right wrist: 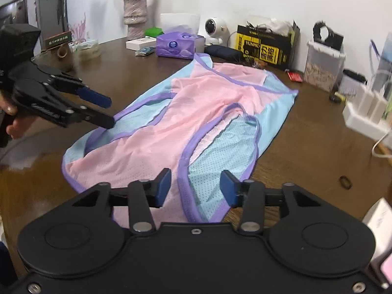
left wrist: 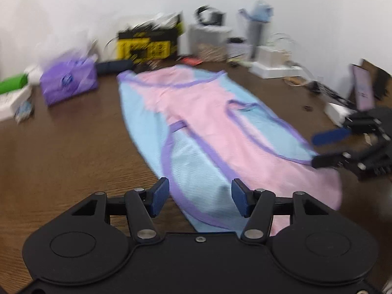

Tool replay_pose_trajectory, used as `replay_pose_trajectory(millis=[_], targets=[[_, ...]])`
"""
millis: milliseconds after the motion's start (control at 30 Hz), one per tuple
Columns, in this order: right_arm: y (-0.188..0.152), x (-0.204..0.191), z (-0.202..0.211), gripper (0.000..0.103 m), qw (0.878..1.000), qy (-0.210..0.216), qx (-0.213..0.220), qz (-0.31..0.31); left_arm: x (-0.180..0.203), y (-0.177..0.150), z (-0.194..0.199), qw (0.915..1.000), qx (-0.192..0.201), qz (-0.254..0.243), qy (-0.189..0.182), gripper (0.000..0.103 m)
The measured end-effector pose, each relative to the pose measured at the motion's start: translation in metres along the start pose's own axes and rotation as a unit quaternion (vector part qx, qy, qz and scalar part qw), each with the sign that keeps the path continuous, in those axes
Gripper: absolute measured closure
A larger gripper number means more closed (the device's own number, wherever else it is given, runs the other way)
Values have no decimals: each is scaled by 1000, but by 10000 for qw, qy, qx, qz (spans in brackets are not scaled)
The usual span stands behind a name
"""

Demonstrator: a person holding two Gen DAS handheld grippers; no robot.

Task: Fold clothes
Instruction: 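Lay the garment flat on the table and open both grippers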

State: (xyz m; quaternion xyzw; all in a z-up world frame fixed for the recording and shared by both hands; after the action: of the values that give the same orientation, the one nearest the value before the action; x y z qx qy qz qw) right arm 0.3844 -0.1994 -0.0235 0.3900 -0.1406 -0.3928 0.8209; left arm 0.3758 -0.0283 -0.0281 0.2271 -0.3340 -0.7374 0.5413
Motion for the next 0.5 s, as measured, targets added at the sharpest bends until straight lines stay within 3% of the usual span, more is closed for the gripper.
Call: replay_pose_trajectory(millis=[33, 67, 133, 167, 200, 300, 367, 433, 500], targets=[[-2, 2, -9, 58, 9999, 86, -29, -129, -1, -3, -4, 10000, -44, -4, -35, 89], [-5, 3, -11, 62, 9997, 159, -48, -205, -4, -4, -4, 10000, -15, 17, -2, 100], [-12, 4, -8, 71, 9994, 189, -18, -281, -10, -7, -3, 9999, 71, 70, 91, 102], [-14, 5, -5, 86, 9995, 145, 11, -297, -16, -10, -2, 9997, 117, 193, 106, 102], [-17, 5, -3, 91, 9995, 80, -20, -317, -25, -12, 2, 9993, 151, 322, 144, 102], [-31, -5, 18, 90, 9999, -97, -131, -13, -42, -18, 9, 9983, 222, 528, 132, 100], [-30, -9, 26, 82, 9999, -33, -80, -112, -52, -16, 11, 9966, 293, 753, 167, 86], [-15, -10, 26, 66, 9996, 50, 220, -189, -59, -1, 5, 9951, 429, 649, 608, 30], [-1, -3, 22, 61, 9991, -159, 364, -164, -64, 10, -4, 9957, 598, 361, 616, 28]])
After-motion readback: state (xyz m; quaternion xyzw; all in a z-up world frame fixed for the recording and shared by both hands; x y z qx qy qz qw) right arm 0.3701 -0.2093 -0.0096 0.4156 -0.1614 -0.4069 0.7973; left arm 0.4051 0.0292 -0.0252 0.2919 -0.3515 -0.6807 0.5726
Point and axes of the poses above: each gripper's, at about its wrist camera, not at the fingertips, and z roughly against the way its jaws point, x to its right, y to its top, the point moved 7 cm from there along -z, roughly the way its jaws point, and after that the axes turned 2 degrees about y, right-handed, at the moved point
